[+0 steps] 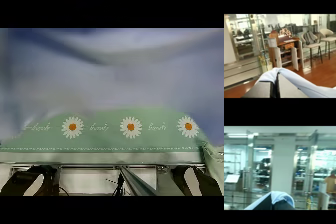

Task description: Fold the shirts.

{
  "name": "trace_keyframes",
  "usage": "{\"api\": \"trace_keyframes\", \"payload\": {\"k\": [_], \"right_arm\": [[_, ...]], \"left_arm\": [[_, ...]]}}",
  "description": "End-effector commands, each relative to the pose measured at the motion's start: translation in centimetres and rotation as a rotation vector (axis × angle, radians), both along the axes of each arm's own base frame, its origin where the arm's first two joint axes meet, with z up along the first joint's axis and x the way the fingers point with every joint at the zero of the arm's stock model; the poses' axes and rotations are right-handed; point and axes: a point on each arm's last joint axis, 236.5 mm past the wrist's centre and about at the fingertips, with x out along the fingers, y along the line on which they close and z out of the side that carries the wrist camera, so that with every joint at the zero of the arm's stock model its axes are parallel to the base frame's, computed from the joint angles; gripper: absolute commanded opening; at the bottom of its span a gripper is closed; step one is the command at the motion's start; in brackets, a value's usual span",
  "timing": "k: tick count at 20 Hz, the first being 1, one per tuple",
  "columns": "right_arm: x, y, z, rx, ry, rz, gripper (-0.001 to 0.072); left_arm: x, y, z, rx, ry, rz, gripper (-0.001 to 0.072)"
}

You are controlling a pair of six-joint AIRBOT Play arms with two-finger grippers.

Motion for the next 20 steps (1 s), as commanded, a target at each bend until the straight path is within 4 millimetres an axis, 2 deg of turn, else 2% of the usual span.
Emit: {"api": "trace_keyframes", "payload": {"k": [1, 3, 4, 6, 8, 9, 10, 11, 14, 17, 20], "right_arm": [[-2.0, -0.9, -3.2, 0.029, 0.155, -0.123, 0.0038], [-1.2, -0.5, -7.8, 0.022, 0.352, -0.104, 0.0038], [-1.0, -0.5, -9.9, 0.017, 0.445, -0.104, 0.0038], [-1.0, -1.9, -13.8, 0.01, 0.613, -0.148, 0.0038], [-1.0, -3.4, -18.7, 0.013, 0.844, -0.172, 0.0038], [-0.6, -3.5, -20.6, 0.028, 0.94, -0.14, 0.0038], [0.4, -3.6, -21.1, 0.037, 0.968, -0.108, 0.0038], [1.6, -3.8, -21.8, 0.048, 1.002, -0.075, 0.0038], [5.9, -6.2, -25.3, 0.117, 1.145, -0.024, 0.0038], [10.8, -7.6, -29.3, 0.195, 1.288, 0.089, 0.0038], [15.6, -7.8, -35.2, 0.124, 1.473, 0.129, 0.0038]], "left_arm": [[-0.8, 3.3, -4.4, -0.021, 0.214, 0.153, 0.0023], [-0.1, 3.7, -9.5, 0.055, 0.421, 0.196, 0.0023], [-0.1, 4.0, -11.3, 0.08, 0.493, 0.212, 0.0023], [0.0, 4.2, -13.2, 0.106, 0.576, 0.225, 0.0023], [1.0, 4.3, -15.6, 0.131, 0.677, 0.222, 0.0023], [1.9, 4.4, -17.3, 0.147, 0.749, 0.218, 0.0023], [2.9, 4.3, -18.9, 0.161, 0.818, 0.205, 0.0024], [4.1, 4.1, -20.7, 0.176, 0.891, 0.186, 0.0023], [8.5, 2.6, -25.7, 0.206, 1.079, 0.086, 0.0024], [14.8, 1.4, -29.1, 0.199, 1.145, 0.01, 0.0024], [21.3, 1.4, -32.7, 0.158, 1.204, 0.015, 0.0024]]}}
